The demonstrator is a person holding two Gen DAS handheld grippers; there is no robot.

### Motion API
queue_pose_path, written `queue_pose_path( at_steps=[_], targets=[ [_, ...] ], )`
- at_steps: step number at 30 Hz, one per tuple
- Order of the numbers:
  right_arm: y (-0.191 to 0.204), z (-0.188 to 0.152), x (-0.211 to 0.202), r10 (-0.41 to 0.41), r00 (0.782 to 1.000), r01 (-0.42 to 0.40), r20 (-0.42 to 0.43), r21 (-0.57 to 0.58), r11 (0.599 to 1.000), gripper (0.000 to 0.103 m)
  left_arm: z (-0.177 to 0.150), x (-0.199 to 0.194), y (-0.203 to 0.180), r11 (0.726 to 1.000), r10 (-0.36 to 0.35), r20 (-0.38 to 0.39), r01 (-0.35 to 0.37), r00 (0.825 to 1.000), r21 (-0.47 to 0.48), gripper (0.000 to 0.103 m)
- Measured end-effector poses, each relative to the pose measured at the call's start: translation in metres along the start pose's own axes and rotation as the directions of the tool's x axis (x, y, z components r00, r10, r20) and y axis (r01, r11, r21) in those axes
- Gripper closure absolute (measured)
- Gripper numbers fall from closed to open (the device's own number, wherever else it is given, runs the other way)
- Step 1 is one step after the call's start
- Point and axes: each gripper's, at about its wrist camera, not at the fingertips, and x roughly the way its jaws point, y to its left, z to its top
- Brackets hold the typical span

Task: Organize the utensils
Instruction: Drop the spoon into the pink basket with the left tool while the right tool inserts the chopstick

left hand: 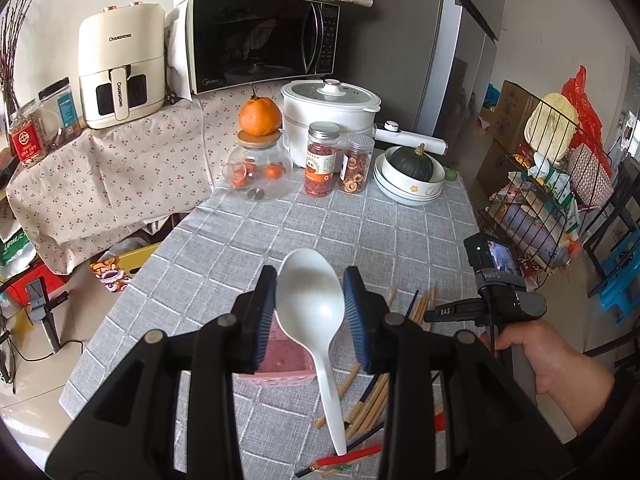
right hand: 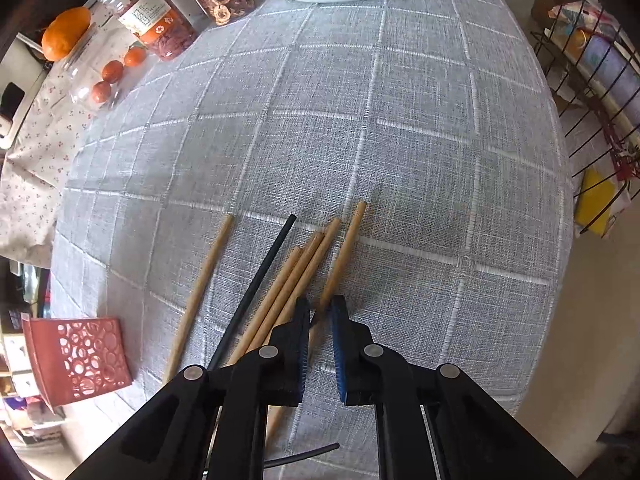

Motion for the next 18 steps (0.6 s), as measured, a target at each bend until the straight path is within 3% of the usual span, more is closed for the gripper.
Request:
queue_pose_path(
  at_steps=[5,8,18],
  targets=[
    [-0.014,0.0,-0.035,0.055,0.995,-0.058,0.084,0.027,0.998,0.095,0.0,-0.01,0.011,0.999,0.028,0.085,-0.026,0.996,-0.025,0.067],
    [-0.016,-0.003,-0.063,0.104,0.983,-0.106,0.152,0.005,0.994,0.096,0.0,-0.011,0.018,0.996,0.082,0.148,-0.075,0.986,-0.05,0.067],
    [0.012,-0.029,-0.139,0.172,0.928,-0.122,0.331,-0.167,0.978,0.097,-0.003,0.001,0.026,0.967,0.255,0.34,-0.232,0.905,-0.109,0.067]
  ],
)
